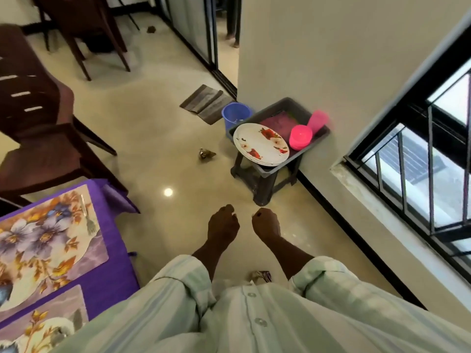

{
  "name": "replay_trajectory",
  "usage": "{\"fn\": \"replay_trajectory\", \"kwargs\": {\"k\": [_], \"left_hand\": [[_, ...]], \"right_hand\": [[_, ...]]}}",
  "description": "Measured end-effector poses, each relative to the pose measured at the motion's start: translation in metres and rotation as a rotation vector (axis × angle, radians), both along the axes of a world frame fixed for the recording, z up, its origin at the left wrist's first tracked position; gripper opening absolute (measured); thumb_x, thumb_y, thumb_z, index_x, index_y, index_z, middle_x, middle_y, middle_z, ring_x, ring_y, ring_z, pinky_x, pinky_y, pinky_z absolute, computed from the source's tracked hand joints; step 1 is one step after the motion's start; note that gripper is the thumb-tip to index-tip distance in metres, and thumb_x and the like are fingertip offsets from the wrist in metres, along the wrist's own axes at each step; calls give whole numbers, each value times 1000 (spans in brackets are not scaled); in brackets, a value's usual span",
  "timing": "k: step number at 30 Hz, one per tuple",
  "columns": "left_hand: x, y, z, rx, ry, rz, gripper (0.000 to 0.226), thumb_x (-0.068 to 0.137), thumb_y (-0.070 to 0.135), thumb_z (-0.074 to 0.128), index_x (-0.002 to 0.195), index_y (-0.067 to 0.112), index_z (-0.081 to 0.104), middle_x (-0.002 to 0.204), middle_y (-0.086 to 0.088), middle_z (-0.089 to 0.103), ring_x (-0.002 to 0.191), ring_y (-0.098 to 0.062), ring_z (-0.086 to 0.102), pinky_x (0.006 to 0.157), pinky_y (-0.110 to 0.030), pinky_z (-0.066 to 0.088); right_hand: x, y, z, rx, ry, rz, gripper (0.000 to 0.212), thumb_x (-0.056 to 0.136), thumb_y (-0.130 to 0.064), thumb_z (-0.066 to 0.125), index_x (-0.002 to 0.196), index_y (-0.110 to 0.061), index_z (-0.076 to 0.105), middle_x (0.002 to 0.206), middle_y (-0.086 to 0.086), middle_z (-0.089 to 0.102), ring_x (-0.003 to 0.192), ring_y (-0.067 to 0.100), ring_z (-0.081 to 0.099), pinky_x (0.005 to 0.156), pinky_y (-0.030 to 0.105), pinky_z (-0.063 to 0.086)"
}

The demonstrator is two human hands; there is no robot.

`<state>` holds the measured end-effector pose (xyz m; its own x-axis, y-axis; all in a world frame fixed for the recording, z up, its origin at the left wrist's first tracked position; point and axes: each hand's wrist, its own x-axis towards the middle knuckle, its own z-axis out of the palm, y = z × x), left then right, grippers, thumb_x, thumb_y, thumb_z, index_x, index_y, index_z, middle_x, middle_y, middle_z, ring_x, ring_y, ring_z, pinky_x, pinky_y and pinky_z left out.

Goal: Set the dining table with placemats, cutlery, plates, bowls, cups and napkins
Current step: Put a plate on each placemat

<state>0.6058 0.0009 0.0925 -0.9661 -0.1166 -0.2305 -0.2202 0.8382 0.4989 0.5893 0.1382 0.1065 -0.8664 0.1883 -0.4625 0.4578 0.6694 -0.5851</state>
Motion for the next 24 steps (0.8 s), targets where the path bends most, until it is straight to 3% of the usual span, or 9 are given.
{"fn": "replay_trajectory", "kwargs": {"k": [8,15,20,24], "left_hand": [[-77,-9,-21,-29,-45,-169,33,96,22,46,128,14,51,122,-8,60,107,-28,59,92,-35,43],[-221,-60,-17,-24,-57,-192,36,95,18,50,131,13,49,127,-8,57,112,-26,58,93,-35,46],[-300,-85,-24,-4,-124,-219,37,93,18,51,130,13,48,128,-9,54,114,-28,56,92,-38,46],[-339,-85,-39,62,-144,-230,35,90,17,54,124,9,53,119,-12,59,112,-30,56,88,-34,43]], "right_hand": [[-68,-5,-20,30,-70,-114,15,93,-19,53,80,-14,59,86,4,65,76,21,59,64,25,40],[-188,-47,-19,10,-63,-254,20,95,-18,51,104,-8,66,104,9,68,96,26,64,72,26,43],[-255,-79,-19,-32,-45,-322,20,93,-15,52,99,-3,67,100,11,67,97,27,63,74,29,44],[-280,-72,-33,-85,-97,-480,14,89,-13,53,82,-9,64,89,13,70,86,30,67,64,29,44]]}}
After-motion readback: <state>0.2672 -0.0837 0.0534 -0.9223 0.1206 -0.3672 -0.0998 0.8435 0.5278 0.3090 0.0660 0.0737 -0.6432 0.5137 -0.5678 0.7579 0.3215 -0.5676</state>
